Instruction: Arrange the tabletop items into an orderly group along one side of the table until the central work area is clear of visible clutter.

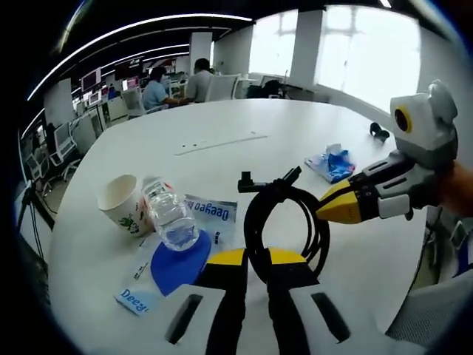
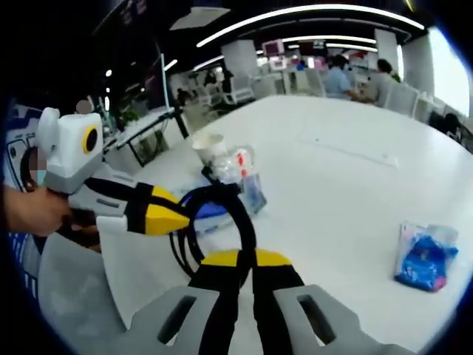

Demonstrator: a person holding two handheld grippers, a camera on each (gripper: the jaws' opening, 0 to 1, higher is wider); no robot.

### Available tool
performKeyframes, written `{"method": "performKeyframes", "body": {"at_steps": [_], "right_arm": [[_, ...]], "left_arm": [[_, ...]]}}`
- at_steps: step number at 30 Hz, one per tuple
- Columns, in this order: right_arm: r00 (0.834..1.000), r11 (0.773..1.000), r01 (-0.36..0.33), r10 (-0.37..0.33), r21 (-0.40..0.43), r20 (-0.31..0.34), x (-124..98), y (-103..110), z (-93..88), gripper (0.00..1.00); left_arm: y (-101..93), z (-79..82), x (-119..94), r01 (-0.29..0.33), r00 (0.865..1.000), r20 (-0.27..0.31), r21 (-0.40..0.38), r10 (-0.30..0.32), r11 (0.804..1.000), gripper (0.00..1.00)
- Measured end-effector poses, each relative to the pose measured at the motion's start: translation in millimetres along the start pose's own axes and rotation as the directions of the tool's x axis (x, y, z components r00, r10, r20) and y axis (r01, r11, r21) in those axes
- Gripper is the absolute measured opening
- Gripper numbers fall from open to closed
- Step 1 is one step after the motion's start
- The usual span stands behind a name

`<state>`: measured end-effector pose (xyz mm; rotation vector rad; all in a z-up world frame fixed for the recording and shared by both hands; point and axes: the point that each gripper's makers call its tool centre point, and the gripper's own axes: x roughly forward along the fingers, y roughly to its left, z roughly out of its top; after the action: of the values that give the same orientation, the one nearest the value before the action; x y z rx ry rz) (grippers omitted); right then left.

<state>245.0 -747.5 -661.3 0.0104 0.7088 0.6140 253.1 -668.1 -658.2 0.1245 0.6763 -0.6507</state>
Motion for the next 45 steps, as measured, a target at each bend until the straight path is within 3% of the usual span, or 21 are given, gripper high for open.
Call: {"method": "performKeyframes", "body": {"at_steps": [11,24,45], "right_arm": [[0.999,1.000,0.026,-0.026,-0.005,0.026,-20.9,-4.1,4.3,0.01],[0.997,0.997,0.075,-0.075,-0.003,0.008,-39.5,-22.9,-3.2,0.02],[0.992,0.996,0.087,-0.086,0.005,-0.095,-33.4,-25.7,-45.7,0.01]], "left_arm": [[-15.9,11.0,-5.7,0.016,0.999,0.037,0.017,-0.017,1.000,0.08],[-39.7,17.8,7.9,0.071,0.996,0.053,0.040,-0.073,0.997,0.08],[-49.4,-15.8,23.2,0.112,0.993,-0.036,0.019,-0.111,0.994,0.05]]}}
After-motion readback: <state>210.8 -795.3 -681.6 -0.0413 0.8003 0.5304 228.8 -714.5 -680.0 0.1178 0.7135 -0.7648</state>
